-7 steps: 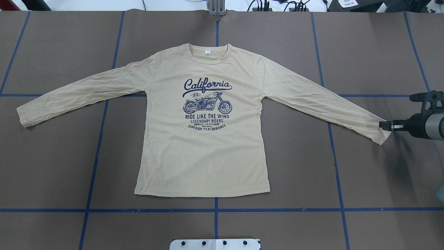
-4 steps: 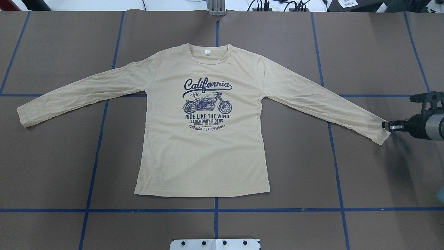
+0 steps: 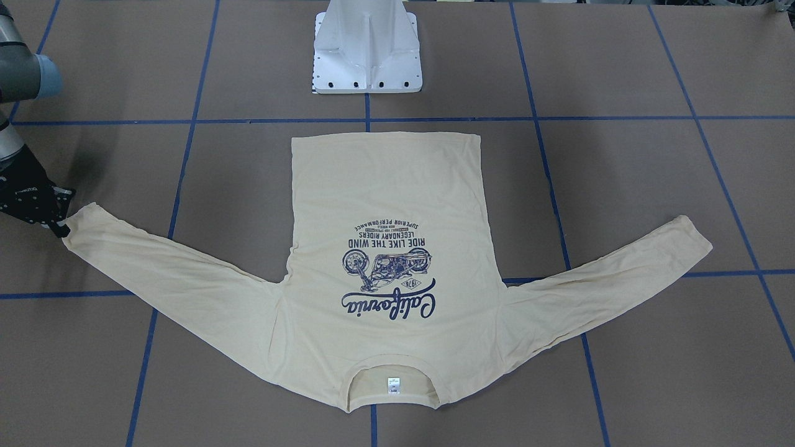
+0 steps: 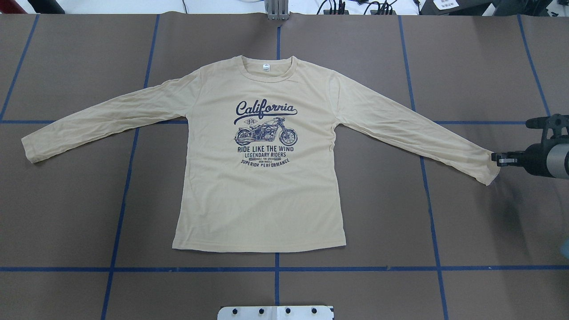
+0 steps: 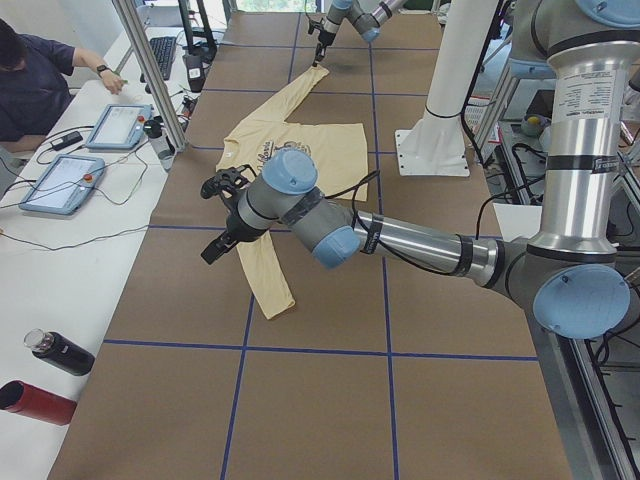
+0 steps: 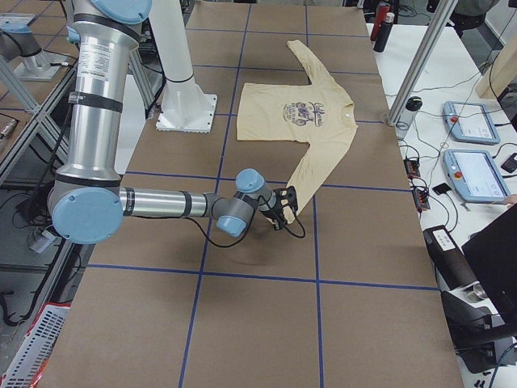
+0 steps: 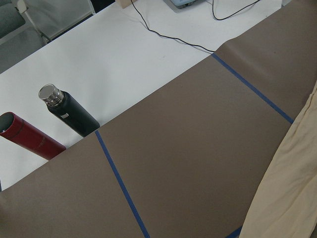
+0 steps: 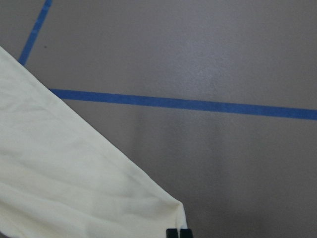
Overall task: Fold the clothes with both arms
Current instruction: 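Lower the right gripper and grasp the cuff of the nearby sleeve, then carry the sleeve across the shirt body toward the other sleeve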
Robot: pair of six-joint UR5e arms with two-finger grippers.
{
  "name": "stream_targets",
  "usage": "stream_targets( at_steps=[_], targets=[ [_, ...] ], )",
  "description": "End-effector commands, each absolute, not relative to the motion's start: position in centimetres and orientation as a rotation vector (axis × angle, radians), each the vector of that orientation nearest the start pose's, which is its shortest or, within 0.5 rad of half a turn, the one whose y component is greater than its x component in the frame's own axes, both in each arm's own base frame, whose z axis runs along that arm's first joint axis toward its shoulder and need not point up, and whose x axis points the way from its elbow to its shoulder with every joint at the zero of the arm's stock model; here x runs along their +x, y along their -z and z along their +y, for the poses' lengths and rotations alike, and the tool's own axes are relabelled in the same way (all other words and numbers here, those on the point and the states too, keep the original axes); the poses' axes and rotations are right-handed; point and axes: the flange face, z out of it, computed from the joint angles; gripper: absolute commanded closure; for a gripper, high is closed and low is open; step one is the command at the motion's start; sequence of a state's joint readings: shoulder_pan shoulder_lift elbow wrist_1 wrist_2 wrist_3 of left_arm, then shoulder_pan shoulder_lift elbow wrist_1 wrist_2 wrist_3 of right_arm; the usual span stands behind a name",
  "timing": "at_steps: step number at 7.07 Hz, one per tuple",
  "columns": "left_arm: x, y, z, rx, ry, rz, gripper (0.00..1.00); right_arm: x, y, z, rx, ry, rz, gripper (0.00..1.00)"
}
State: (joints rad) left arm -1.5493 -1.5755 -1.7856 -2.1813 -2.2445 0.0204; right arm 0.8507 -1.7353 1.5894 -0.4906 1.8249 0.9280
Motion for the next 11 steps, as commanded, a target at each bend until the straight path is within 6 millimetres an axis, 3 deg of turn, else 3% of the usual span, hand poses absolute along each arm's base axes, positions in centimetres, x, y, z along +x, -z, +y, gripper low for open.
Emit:
stream_targets(
  at_steps=[1,2,4,5,6,7,8,9,10,11],
  targets=[
    [-6.0,-48.0,-51.1,0.799,-0.318,0.636,0.00,-22.8,-57.0,-42.8,0.488,-0.070,-0.873,1.00],
    [-6.0,-48.1,-51.1,0.799,-0.317,0.635,0.00,-24.3,-52.7,-44.5,0.497,-0.070,-0.881,1.00],
    [-6.0,-48.4,-51.2,0.798,-0.317,0.635,0.00,-29.2,-42.5,-50.2,0.462,-0.160,-0.898,1.00],
    [-5.9,-49.0,-51.3,0.807,-0.320,0.635,0.00,-32.1,-36.1,-53.0,0.448,-0.191,-0.902,1.00],
    [-5.9,-50.1,-51.5,0.822,-0.323,0.635,0.00,-35.5,-30.0,-54.2,0.422,-0.229,-0.885,1.00],
    [-5.9,-50.5,-51.7,0.829,-0.324,0.635,0.00,-38.2,-25.2,-55.5,0.420,-0.292,-0.889,1.00],
    [-5.9,-50.4,-51.7,0.832,-0.325,0.634,0.00,-41.7,-21.6,-57.0,0.415,-0.380,-0.910,1.00],
    [-5.9,-50.5,-51.7,0.830,-0.324,0.635,0.00,-46.8,-17.0,-59.9,0.436,-0.448,-0.897,1.00],
    [-5.9,-50.5,-51.7,0.832,-0.323,0.634,0.00,-52.4,-12.5,-61.6,0.434,-0.516,-0.881,1.00],
    [-5.9,-50.6,-51.7,0.831,-0.324,0.633,0.00,-56.3,-7.5,-61.9,0.434,-0.539,-0.883,1.00]
  ],
)
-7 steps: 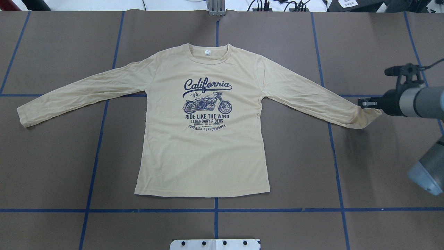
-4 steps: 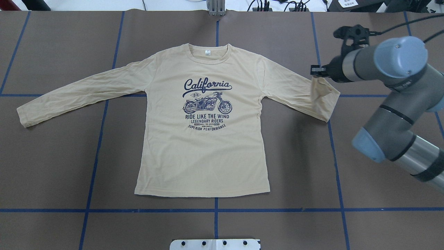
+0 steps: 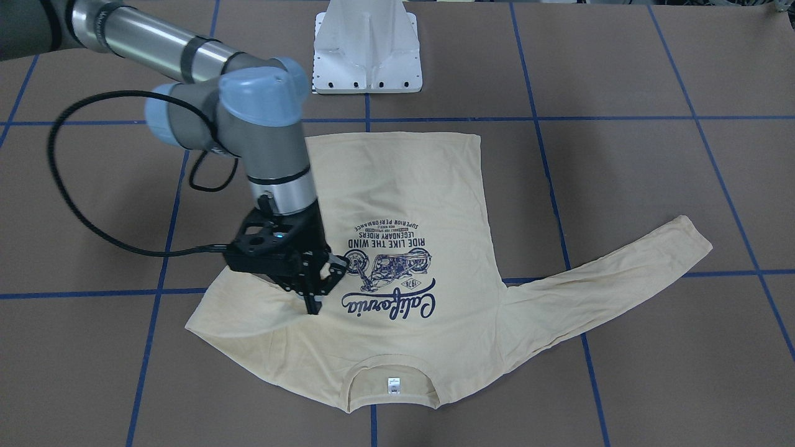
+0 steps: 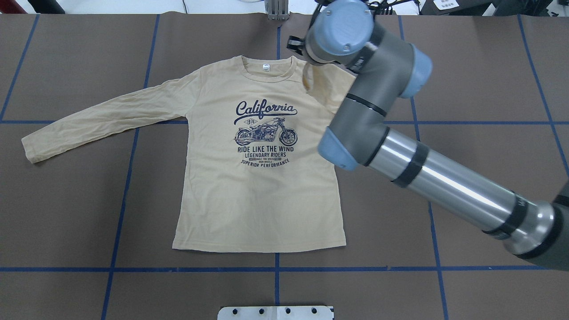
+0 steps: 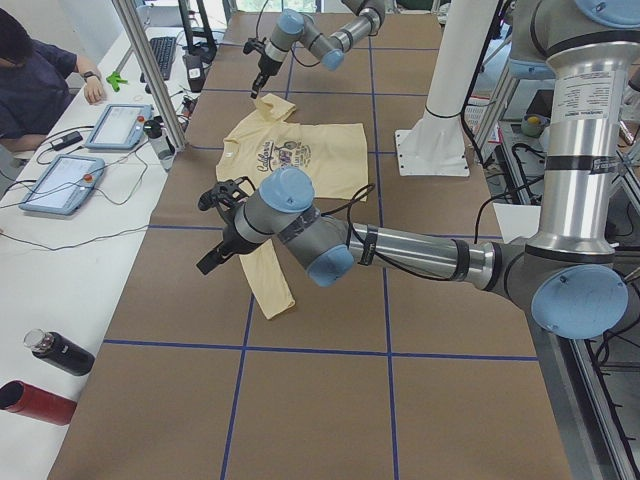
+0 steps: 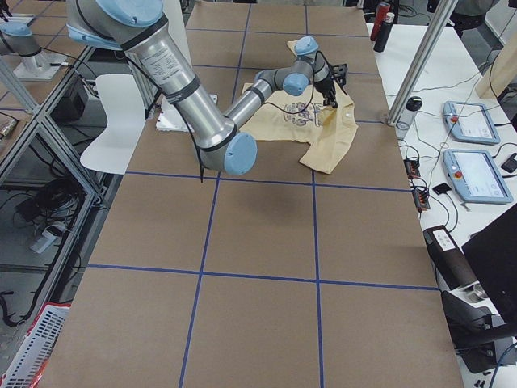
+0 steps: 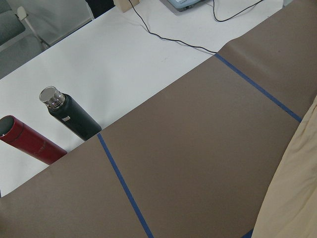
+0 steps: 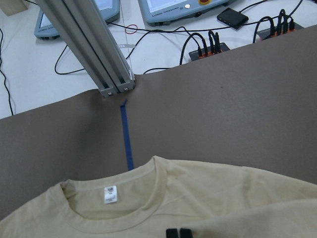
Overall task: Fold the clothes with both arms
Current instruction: 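Carry the sleeve across the shirt body toward the other sleeve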
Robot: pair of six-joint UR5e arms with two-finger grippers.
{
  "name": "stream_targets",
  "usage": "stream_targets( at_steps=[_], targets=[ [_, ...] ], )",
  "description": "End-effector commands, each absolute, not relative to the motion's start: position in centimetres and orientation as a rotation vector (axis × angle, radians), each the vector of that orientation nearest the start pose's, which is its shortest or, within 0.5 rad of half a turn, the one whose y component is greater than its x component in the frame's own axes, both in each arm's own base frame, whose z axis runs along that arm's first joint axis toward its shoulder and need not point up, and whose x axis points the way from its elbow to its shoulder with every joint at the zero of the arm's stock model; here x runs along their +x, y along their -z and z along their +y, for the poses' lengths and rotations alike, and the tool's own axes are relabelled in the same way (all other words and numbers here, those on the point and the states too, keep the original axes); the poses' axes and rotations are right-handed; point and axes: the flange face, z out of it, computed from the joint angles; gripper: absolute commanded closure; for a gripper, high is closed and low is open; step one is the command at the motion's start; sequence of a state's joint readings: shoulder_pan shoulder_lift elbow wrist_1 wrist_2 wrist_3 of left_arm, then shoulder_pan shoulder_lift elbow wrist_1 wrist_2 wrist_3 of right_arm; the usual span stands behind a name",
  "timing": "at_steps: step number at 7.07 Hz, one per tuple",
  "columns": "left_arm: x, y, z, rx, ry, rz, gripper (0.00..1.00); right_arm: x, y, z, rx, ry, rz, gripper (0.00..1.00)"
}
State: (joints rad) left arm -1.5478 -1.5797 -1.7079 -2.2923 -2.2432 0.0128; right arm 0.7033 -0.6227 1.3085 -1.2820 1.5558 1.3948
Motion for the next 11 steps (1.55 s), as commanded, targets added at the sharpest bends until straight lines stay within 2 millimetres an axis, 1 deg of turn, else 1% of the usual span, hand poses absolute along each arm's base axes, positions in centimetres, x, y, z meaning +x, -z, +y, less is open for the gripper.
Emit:
stream_targets(
  at_steps=[1,2,3,4,5,6,7,8,9,10,11],
  targets=[
    [-5.9,-50.6,-51.7,0.829,-0.322,0.634,0.00,-58.5,-4.5,-60.8,0.431,-0.546,-0.902,1.00],
    [-5.9,-50.7,-51.6,0.829,-0.322,0.634,0.00,-61.9,-0.8,-59.4,0.467,-0.540,-0.892,1.00],
    [-6.0,-50.7,-51.6,0.829,-0.322,0.632,0.00,-64.8,4.1,-58.5,0.466,-0.524,-0.895,1.00],
    [-6.0,-50.8,-51.7,0.828,-0.321,0.633,0.00,-66.8,5.6,-56.9,0.487,-0.508,-0.953,1.00],
    [-6.0,-50.9,-51.6,0.827,-0.319,0.632,0.00,-69.6,5.0,-55.6,0.506,-0.497,-0.944,1.00],
    [-6.0,-50.9,-51.6,0.825,-0.320,0.633,0.00,-70.5,5.3,-54.7,0.503,-0.487,-0.944,1.00],
    [-6.0,-50.9,-51.6,0.826,-0.321,0.633,0.00,-70.6,6.0,-54.2,0.501,-0.488,-0.954,0.62],
    [-6.0,-50.9,-51.6,0.826,-0.321,0.633,0.00,-70.6,6.4,-54.1,0.490,-0.511,-0.966,0.18],
    [-6.0,-50.9,-51.6,0.827,-0.319,0.632,0.00,-70.2,7.9,-54.0,0.488,-0.515,-0.984,0.02],
    [-6.0,-50.9,-51.6,0.826,-0.321,0.633,0.00,-69.8,8.5,-54.2,0.486,-0.520,-0.983,0.02],
    [-6.0,-51.0,-51.6,0.824,-0.319,0.634,0.00,-68.5,10.2,-54.7,0.457,-0.520,-0.917,0.01]
  ],
)
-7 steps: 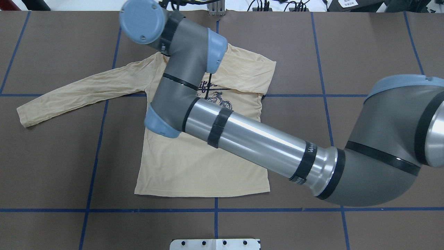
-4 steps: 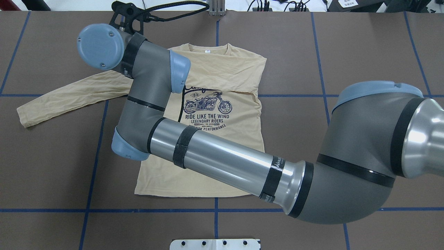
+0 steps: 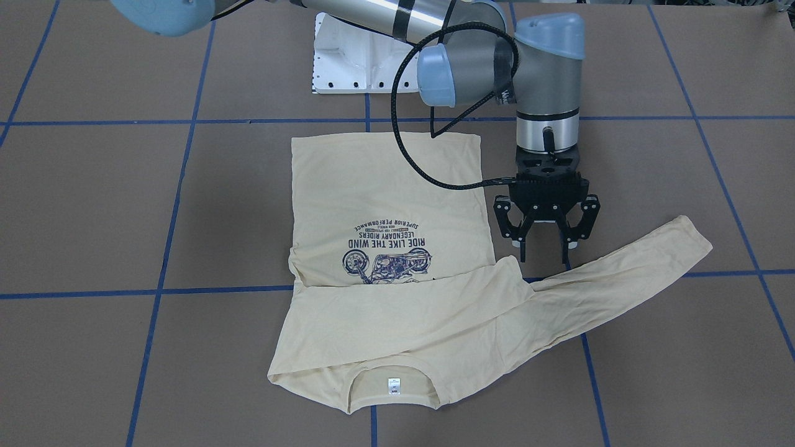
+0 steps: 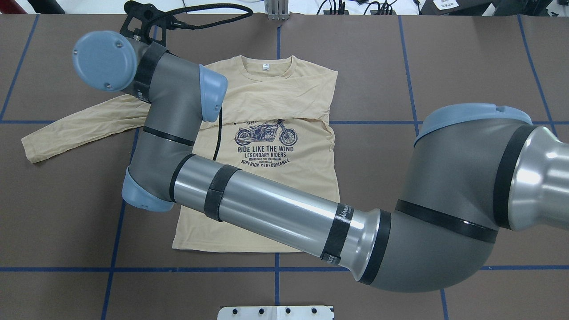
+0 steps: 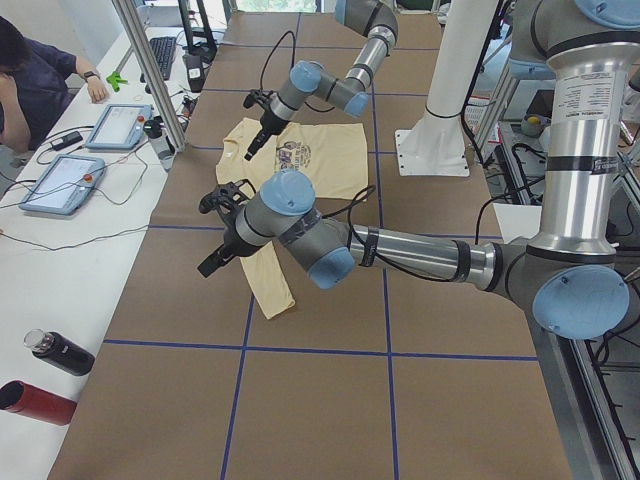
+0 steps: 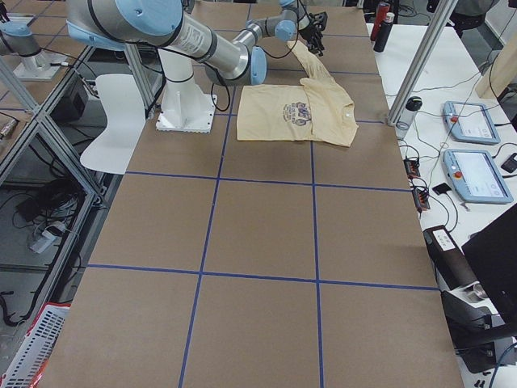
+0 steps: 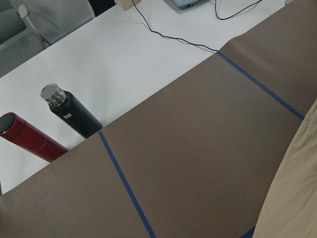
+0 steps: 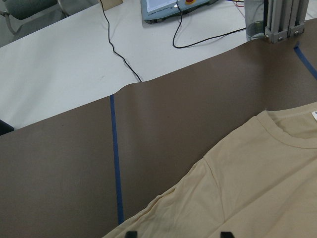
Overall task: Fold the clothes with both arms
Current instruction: 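Carry the sleeve across the shirt body toward the other sleeve, then release the sleeve and raise the right gripper away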
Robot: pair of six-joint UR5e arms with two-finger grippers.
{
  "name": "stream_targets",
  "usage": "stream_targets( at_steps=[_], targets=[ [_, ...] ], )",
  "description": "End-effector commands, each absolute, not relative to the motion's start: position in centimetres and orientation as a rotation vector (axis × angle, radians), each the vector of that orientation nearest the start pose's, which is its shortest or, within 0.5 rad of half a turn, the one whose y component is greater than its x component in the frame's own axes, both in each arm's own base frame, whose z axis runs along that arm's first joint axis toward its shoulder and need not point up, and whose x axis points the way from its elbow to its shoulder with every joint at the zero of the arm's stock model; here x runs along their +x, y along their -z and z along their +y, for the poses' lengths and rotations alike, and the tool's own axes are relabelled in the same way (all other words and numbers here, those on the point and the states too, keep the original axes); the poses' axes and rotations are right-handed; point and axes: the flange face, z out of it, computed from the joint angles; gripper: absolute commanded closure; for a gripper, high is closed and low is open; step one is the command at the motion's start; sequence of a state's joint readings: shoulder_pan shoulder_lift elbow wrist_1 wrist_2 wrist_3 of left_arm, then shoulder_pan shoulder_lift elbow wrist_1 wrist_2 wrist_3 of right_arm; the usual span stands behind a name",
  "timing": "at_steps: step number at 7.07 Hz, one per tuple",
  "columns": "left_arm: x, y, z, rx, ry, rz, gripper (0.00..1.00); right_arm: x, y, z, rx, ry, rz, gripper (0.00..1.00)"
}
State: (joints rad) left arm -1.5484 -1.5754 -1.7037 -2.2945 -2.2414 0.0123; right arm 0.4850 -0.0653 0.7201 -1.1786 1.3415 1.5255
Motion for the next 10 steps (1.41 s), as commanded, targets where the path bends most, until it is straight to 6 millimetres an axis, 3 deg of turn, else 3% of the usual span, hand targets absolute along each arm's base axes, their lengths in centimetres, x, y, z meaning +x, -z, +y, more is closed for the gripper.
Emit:
stream_targets(
  at_steps=[1,2,3,4,5,6,7,8,9,10],
  targets=[
    [-5.9,-50.9,-51.6,0.823,-0.319,0.635,0.00,-65.3,11.1,-55.9,0.374,-0.501,-0.859,0.01],
    [-5.9,-50.1,-51.6,0.849,-0.330,0.633,0.00,-62.2,10.4,-58.1,0.307,-0.498,-0.792,0.01],
    [-5.3,-50.1,-51.7,0.854,-0.343,0.638,0.00,-58.5,7.8,-59.5,0.267,-0.474,-0.763,0.01],
    [-3.3,-49.8,-51.9,0.846,-0.369,0.660,0.00,-54.2,3.3,-60.1,0.243,-0.431,-0.760,0.01],
    [-1.0,-49.0,-52.0,0.800,-0.286,0.735,0.00,-48.9,-2.1,-59.2,0.214,-0.372,-0.712,0.01],
    [2.1,-48.3,-51.3,0.782,-0.218,0.824,0.00,-42.4,-6.7,-57.1,0.230,-0.299,-0.667,0.01],
    [4.7,-48.6,-50.1,0.751,-0.151,0.901,0.00,-35.2,-13.2,-54.0,0.271,-0.215,-0.658,0.00],
    [6.5,-49.5,-49.4,0.726,-0.110,0.899,0.00,-28.3,-18.5,-51.7,0.283,-0.107,-0.663,0.00],
    [8.4,-51.4,-48.5,0.698,-0.085,0.858,0.00,-23.1,-23.0,-50.4,0.273,-0.025,-0.657,0.00],
    [11.1,-52.3,-47.8,0.679,-0.064,0.833,0.00,-18.3,-28.3,-50.3,0.283,0.040,-0.640,0.00]
  ],
)
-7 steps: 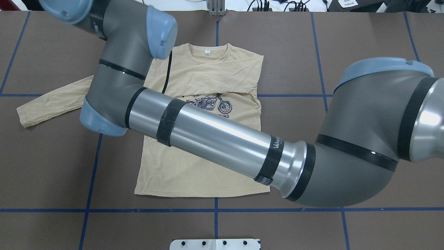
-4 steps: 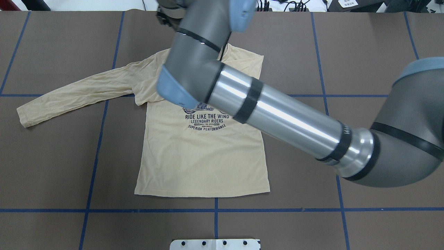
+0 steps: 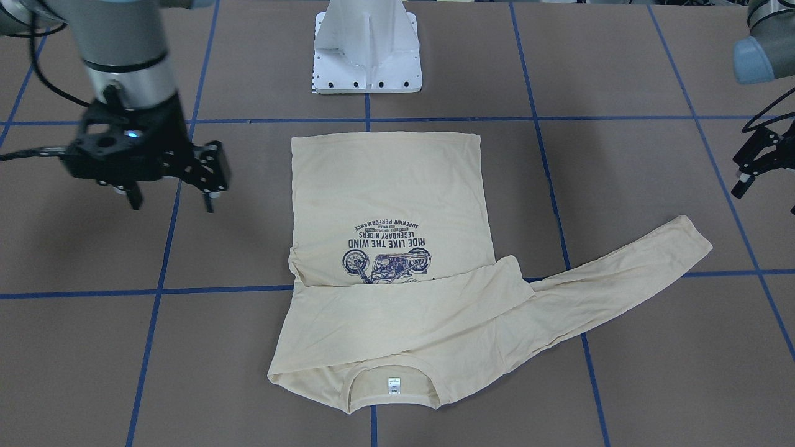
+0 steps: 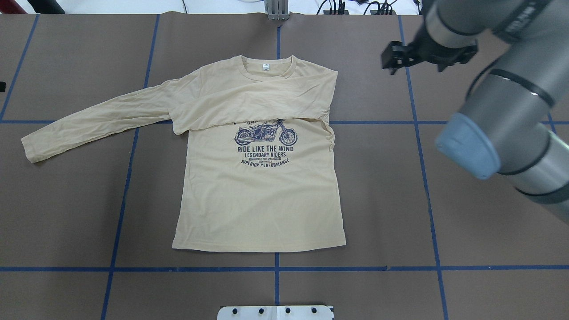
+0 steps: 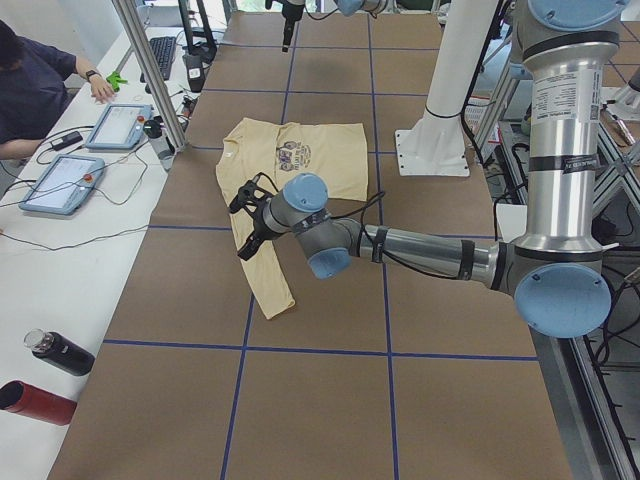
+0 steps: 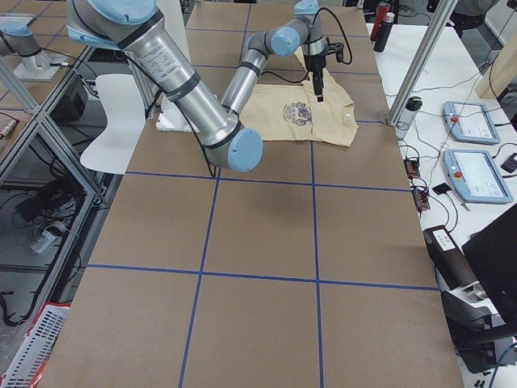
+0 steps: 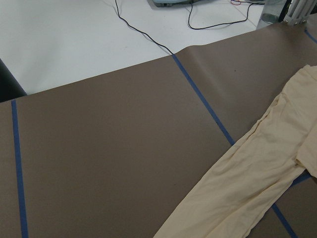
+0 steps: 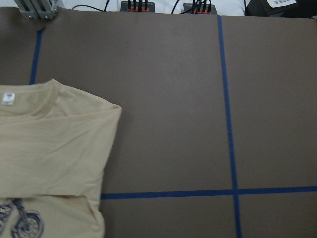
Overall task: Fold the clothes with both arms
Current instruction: 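Release the sleeve and raise the right gripper away, then lower the left gripper and grasp the cuff of the other sleeve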
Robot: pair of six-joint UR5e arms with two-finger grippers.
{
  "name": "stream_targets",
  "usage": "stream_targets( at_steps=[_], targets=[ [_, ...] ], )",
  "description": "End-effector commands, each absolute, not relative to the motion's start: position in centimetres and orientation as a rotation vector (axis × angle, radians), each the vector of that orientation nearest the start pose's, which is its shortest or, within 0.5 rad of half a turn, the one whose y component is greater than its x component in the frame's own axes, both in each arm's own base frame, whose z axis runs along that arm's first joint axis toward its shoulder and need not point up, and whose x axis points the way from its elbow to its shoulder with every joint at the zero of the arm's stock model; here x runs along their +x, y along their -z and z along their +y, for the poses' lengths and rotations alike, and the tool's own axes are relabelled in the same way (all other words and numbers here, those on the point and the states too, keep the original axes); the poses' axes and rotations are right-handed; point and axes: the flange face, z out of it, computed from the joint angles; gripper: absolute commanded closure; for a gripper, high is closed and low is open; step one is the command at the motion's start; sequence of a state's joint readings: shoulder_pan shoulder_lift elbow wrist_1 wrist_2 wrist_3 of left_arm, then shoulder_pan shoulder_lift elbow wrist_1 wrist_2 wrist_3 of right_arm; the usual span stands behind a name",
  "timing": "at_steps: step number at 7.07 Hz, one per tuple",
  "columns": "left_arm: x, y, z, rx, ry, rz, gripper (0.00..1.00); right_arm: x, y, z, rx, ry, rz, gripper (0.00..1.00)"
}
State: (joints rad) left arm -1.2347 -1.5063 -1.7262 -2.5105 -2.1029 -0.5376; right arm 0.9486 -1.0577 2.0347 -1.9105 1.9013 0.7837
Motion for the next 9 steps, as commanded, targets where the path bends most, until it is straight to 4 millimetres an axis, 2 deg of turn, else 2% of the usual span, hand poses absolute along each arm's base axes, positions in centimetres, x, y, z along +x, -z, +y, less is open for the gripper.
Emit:
stream_targets(
  at_steps=[1,2,3,4,5,8,9],
  targets=[
    [14.7,-53.4,-47.4,0.652,-0.035,0.807,0.00,-13.2,-35.4,-49.2,0.292,0.093,-0.678,0.00],
    [16.8,-55.8,-47.3,0.643,-0.025,0.745,0.00,-7.9,-42.1,-47.7,0.327,0.135,-0.746,0.00],
    [16.9,-57.3,-47.4,0.633,-0.023,0.724,0.03,-5.0,-46.0,-47.0,0.335,0.148,-0.809,0.00],
    [16.9,-59.5,-47.7,0.628,-0.016,0.705,0.12,-4.6,-46.7,-47.0,0.335,0.145,-0.812,0.00],
    [16.9,-61.9,-47.8,0.636,-0.011,0.695,0.17,-4.6,-46.6,-47.1,0.337,0.146,-0.811,0.00],
    [16.2,-66.7,-46.2,0.658,-0.020,0.710,0.25,-4.6,-46.5,-47.1,0.340,0.145,-0.810,0.00],
    [16.9,-67.2,-45.9,0.646,-0.032,0.714,0.25,-4.6,-46.6,-47.1,0.340,0.144,-0.809,0.00]
  ],
)
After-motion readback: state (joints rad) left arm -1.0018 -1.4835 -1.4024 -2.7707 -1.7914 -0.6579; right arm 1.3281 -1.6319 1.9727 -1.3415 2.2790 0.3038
